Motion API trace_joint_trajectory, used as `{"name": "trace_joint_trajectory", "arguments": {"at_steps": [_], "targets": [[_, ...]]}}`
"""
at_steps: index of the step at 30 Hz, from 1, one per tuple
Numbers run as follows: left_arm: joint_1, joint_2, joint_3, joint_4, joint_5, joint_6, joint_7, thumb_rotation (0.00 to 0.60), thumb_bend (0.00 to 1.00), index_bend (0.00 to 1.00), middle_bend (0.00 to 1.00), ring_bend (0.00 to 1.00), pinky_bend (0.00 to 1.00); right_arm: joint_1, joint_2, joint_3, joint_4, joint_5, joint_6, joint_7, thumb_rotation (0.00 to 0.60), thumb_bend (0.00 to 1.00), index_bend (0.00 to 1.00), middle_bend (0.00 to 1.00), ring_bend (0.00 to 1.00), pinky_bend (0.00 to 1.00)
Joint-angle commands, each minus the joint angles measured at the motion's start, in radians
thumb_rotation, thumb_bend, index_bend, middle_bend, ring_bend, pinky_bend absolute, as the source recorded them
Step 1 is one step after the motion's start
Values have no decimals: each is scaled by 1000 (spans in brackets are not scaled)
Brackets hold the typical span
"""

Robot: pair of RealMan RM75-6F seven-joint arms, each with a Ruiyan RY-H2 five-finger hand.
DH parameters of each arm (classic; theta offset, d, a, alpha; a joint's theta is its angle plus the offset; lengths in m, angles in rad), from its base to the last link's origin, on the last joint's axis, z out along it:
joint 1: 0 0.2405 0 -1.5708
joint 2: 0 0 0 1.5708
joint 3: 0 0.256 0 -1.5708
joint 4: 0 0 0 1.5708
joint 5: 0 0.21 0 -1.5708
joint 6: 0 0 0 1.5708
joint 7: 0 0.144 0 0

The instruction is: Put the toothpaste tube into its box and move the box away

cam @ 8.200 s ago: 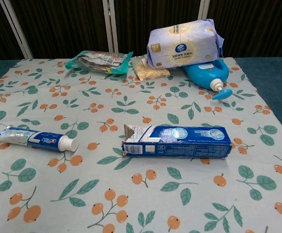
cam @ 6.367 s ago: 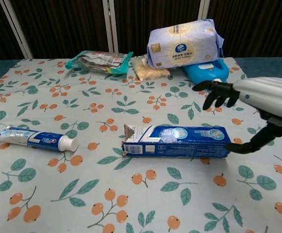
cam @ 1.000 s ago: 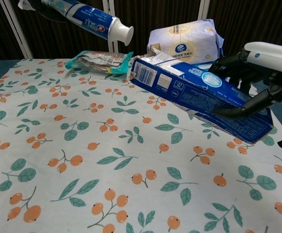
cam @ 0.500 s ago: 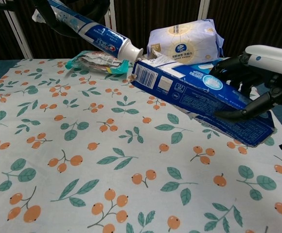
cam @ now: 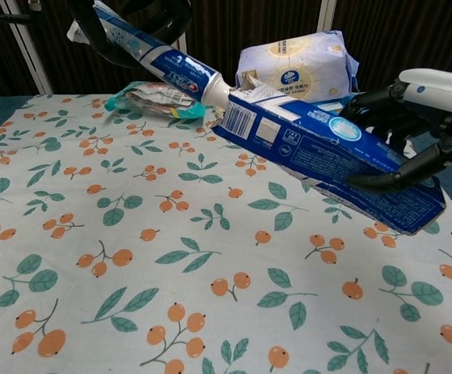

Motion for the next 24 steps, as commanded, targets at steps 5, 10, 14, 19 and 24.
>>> {"name": "trace_joint_trajectory", "arguments": {"at_steps": [5,10,14,19,24], "targets": [[0,1,-8,-1,-12,11,7,600,508,611,694,638,614,-4,9,2,3,6,0,10,600,390,577,575,566,602],[2,3,-2,-1,-18,8,13,600,509,611,694,638,614,-5,12,2,6,12,-7,25,600,390,576,575,566,602],[-3,-10,2,-1,-13,4,24,600,508,611,693,638,614,-5,12,-1,1,5,-8,27,600,390,577,574,566,602],[-15,-36,-5,2,-17,2,34,600,508,611,693,639,614,-3,13,4,-12,9,-11,35,600,390,577,575,566,602],[-32,-67,-22,11,-22,7,60,600,508,610,690,637,614,-7,19,16,-28,15,-3,56,600,390,577,575,566,602]]}}
